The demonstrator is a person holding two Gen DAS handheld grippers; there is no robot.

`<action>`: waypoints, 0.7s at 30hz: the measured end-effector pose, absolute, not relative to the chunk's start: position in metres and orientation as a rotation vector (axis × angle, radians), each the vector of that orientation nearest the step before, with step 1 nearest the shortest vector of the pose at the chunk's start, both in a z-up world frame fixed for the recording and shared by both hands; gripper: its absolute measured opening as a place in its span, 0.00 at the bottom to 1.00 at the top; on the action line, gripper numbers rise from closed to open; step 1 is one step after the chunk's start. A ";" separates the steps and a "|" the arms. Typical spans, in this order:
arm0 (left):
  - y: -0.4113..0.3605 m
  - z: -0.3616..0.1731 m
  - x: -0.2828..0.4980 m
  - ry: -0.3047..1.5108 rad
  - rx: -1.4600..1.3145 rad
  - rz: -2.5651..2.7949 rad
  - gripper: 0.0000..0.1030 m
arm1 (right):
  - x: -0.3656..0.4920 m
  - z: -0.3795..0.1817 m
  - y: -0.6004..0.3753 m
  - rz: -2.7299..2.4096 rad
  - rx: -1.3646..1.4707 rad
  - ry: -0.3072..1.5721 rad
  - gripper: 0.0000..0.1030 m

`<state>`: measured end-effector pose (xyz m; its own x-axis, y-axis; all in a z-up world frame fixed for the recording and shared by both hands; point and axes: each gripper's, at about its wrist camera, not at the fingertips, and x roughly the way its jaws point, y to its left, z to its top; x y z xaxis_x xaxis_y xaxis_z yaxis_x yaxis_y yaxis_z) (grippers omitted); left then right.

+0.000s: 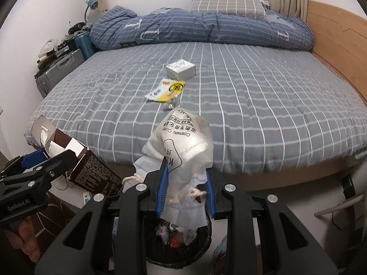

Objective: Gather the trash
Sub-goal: 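Carry the brown box and mask bag off the bed over the wastebasket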

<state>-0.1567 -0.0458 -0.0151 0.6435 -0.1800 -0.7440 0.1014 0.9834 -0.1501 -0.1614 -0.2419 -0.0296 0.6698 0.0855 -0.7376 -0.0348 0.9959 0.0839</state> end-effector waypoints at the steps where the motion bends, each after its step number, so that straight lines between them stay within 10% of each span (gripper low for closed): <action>1: -0.045 -0.017 -0.159 0.862 -0.097 -0.159 0.86 | -0.164 -0.031 -0.243 0.064 0.065 0.840 0.26; 21: -0.041 -0.061 -0.182 0.943 -0.067 -0.136 0.86 | -0.193 -0.078 -0.246 0.017 0.057 0.935 0.26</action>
